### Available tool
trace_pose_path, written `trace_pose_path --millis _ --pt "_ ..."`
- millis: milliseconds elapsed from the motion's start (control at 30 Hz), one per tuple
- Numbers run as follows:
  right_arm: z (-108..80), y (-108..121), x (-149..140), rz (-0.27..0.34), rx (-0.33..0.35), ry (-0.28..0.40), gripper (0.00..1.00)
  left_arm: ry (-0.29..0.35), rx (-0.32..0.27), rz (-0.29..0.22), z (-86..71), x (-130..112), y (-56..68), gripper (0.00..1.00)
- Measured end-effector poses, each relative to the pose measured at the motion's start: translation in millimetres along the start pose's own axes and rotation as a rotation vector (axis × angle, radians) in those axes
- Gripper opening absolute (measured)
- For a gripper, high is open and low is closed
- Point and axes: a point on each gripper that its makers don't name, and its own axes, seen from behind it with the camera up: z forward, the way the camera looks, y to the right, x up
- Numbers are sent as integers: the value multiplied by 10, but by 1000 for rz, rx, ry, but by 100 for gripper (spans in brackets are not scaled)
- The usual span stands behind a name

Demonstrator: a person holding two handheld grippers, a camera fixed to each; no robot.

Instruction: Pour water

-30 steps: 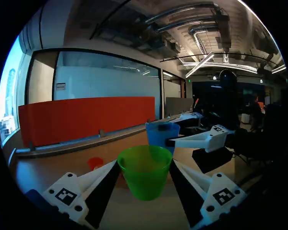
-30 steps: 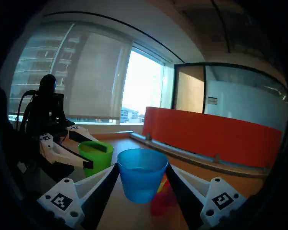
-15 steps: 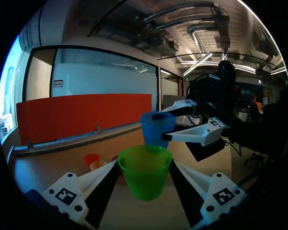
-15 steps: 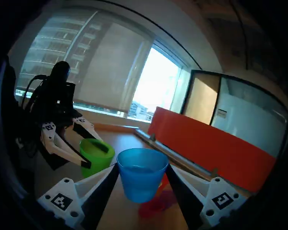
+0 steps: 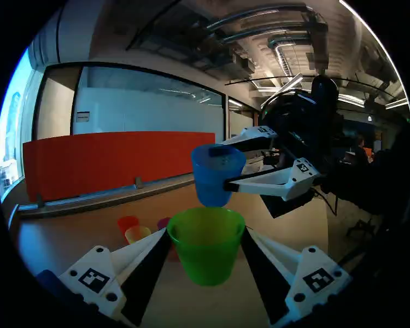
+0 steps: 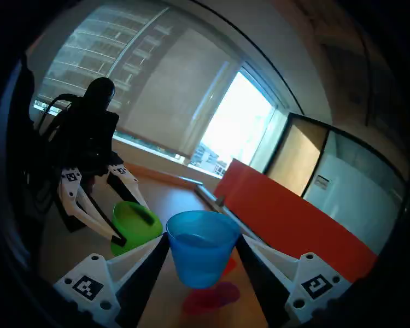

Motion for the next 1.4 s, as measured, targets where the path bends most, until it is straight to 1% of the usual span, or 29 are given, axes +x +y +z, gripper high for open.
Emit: trace_pose_path --millis 133,367,467,767,1067,1400 --pt "13 14 52 -38 0 7 90 2 -2 0 4 7 8 87" --pt "32 32 131 -125 4 13 90 4 -5 5 7 22 27 87" --pt "39 42 152 -151 6 13 90 3 -5 7 5 29 33 87" --pt "69 61 178 -234 20 -3 90 0 -8 17 16 24 49 87" --pt "104 25 214 -287 46 -11 90 1 -12 18 31 20 68 87" --pt "151 49 246 -352 53 -22 90 0 -16 18 51 24 71 87"
